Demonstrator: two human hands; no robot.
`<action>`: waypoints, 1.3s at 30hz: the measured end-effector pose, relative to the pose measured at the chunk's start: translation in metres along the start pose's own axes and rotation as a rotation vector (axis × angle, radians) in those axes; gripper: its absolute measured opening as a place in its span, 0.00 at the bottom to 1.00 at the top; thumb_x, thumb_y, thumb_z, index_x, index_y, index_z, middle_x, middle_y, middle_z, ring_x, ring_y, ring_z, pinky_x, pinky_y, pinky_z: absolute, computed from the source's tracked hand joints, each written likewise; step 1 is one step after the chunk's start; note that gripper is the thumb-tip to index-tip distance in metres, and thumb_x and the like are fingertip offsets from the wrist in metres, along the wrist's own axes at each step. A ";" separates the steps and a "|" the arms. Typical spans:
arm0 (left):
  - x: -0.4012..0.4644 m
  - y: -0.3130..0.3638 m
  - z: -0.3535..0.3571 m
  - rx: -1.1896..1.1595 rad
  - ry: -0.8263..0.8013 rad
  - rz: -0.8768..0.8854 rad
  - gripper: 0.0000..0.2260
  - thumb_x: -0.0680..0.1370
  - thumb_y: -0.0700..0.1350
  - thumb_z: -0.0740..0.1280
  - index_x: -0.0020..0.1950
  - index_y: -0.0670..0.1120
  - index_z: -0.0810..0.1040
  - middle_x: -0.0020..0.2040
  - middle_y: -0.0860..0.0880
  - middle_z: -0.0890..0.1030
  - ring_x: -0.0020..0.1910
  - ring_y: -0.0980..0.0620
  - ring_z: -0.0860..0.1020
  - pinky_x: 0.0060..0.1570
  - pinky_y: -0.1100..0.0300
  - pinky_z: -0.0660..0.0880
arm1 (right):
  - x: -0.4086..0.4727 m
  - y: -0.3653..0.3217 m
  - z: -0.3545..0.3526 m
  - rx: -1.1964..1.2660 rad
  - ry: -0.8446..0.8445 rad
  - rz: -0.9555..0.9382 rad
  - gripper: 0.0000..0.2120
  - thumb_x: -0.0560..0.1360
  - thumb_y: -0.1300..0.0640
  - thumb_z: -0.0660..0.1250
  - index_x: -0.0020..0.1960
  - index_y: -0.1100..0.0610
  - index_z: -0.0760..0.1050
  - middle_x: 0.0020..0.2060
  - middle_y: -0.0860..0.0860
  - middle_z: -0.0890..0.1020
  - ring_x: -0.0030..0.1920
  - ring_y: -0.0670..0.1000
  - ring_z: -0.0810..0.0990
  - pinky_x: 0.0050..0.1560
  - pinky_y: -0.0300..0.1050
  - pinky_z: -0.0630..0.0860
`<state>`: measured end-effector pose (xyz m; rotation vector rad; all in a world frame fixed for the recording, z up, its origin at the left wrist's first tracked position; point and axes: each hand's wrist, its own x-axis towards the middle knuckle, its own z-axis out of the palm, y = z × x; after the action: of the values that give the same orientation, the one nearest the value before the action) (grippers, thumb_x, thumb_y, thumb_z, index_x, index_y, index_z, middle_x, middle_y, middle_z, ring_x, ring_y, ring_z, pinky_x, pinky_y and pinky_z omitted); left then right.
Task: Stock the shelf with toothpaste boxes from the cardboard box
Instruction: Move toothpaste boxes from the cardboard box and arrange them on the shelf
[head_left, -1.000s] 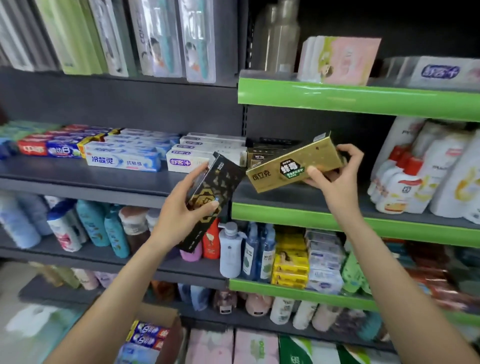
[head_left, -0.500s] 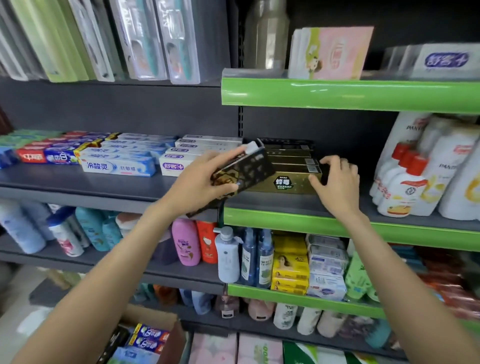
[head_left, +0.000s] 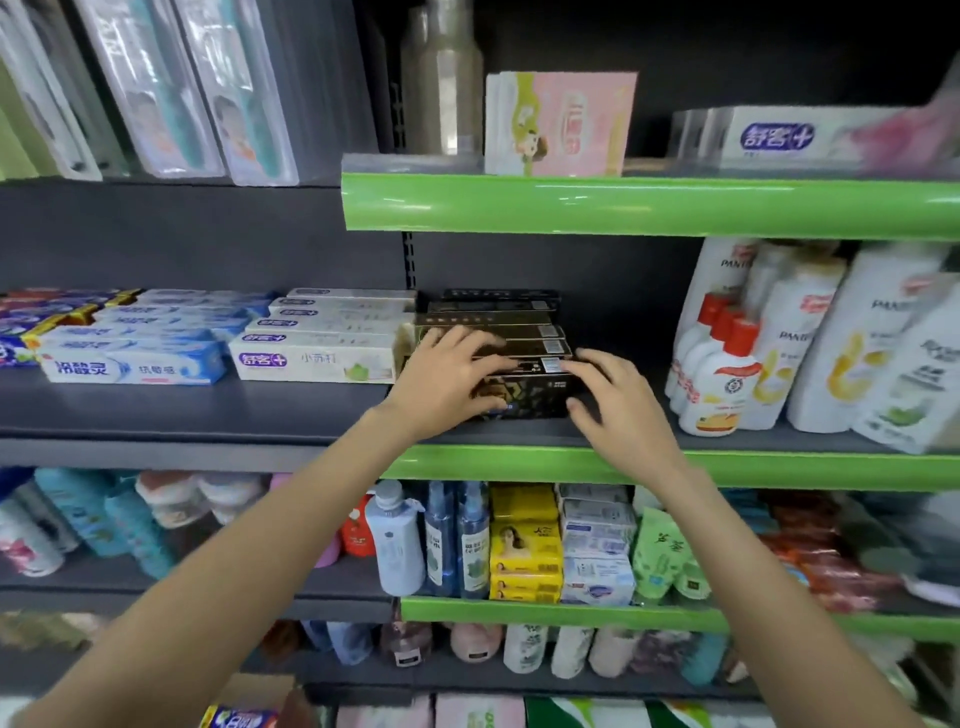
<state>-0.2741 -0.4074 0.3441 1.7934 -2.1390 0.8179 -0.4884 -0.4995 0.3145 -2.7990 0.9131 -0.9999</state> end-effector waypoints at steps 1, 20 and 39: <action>-0.011 0.000 0.001 -0.041 0.119 -0.014 0.18 0.74 0.59 0.64 0.61 0.52 0.78 0.58 0.50 0.79 0.56 0.46 0.76 0.54 0.51 0.71 | -0.001 -0.007 -0.001 0.011 0.048 -0.040 0.18 0.76 0.58 0.65 0.65 0.55 0.73 0.64 0.53 0.74 0.65 0.55 0.70 0.63 0.54 0.69; -0.489 -0.095 0.014 -0.238 -0.836 -1.195 0.17 0.78 0.56 0.57 0.66 0.55 0.70 0.60 0.45 0.79 0.57 0.42 0.77 0.53 0.52 0.74 | -0.105 -0.288 0.246 0.164 -0.548 -0.643 0.11 0.69 0.58 0.63 0.49 0.53 0.80 0.46 0.51 0.81 0.47 0.54 0.79 0.46 0.48 0.79; -0.687 -0.173 0.172 -0.574 -0.625 -1.349 0.10 0.78 0.51 0.63 0.58 0.57 0.78 0.55 0.55 0.81 0.48 0.53 0.81 0.48 0.57 0.76 | -0.169 -0.465 0.585 0.030 -1.302 -0.742 0.36 0.71 0.55 0.69 0.75 0.55 0.57 0.75 0.53 0.59 0.74 0.53 0.56 0.71 0.52 0.56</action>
<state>0.0744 0.0519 -0.1020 2.5640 -0.6823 -0.6558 -0.0084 -0.1170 -0.1443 -2.8197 -0.3048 0.8566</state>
